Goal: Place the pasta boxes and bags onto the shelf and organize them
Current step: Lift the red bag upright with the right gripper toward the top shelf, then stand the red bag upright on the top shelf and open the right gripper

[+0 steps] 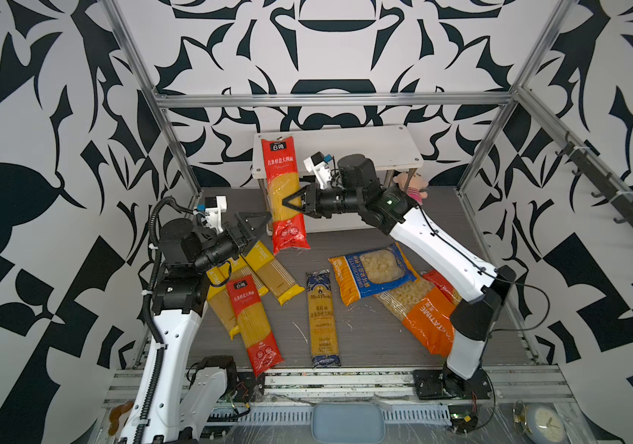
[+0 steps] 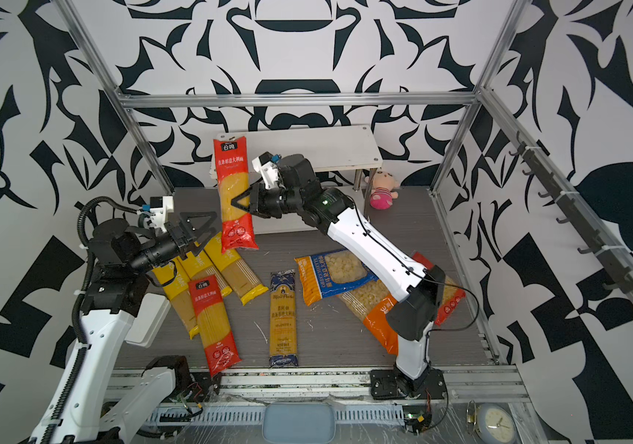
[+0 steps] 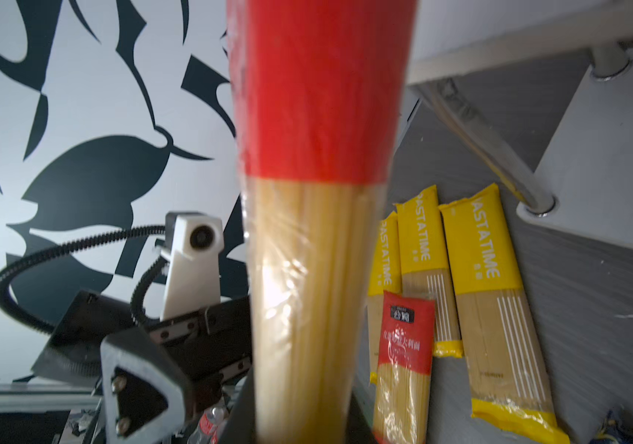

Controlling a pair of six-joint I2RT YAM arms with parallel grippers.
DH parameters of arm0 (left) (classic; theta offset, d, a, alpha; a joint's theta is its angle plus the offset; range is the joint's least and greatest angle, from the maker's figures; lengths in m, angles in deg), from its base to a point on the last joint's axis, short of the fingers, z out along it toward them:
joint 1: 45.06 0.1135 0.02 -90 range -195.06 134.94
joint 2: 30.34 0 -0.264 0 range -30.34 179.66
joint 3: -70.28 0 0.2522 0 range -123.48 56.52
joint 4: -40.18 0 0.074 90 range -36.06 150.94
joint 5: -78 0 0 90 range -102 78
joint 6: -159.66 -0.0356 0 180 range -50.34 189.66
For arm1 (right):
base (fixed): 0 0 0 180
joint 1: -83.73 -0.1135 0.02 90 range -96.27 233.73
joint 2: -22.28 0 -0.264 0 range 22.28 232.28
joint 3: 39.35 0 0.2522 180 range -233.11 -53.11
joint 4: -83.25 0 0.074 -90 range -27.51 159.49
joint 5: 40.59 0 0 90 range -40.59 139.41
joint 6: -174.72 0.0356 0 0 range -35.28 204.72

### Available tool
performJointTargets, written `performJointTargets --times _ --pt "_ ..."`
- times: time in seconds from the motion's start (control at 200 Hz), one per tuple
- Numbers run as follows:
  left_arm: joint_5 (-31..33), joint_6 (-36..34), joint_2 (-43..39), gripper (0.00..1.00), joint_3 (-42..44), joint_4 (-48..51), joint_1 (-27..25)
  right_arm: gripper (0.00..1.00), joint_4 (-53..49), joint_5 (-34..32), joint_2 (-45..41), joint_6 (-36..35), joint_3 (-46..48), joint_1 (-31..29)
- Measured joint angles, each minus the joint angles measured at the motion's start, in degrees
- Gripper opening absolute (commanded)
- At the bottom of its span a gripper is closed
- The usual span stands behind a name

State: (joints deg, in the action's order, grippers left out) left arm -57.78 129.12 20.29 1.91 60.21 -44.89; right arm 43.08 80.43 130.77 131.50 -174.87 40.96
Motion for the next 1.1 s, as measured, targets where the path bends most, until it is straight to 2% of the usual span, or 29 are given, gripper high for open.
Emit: performJointTargets --times 0.235,0.315,0.5,0.705,0.78,0.925,1.1 --pt "-0.31 2.51 5.84 0.94 -0.94 -5.97 -2.29 0.00 -6.71 0.28 16.68 4.09 -25.62 3.52" --pt "-0.04 2.86 8.02 0.93 -1.01 -7.56 -3.61 0.00 -6.75 0.33 20.11 5.99 -29.94 4.48" --pt "1.18 4.24 12.72 0.87 -1.38 -11.45 -6.49 0.00 -6.27 0.92 22.01 10.56 -30.21 6.16" --pt "3.26 4.87 17.16 0.86 -3.28 -14.47 -8.74 0.00 -4.52 1.99 22.08 13.90 -29.79 6.01" --pt "4.37 5.18 17.97 0.77 -3.34 -15.52 -8.90 0.00 -4.20 2.40 22.08 14.88 -29.66 5.90" --pt "5.55 7.19 20.26 0.63 -4.13 -19.65 -9.57 0.12 -3.54 2.64 22.36 15.91 -29.66 5.92" --pt "8.66 10.10 20.81 0.48 -4.39 -22.45 -10.45 0.20 -1.79 2.99 22.69 17.09 -29.00 6.25"
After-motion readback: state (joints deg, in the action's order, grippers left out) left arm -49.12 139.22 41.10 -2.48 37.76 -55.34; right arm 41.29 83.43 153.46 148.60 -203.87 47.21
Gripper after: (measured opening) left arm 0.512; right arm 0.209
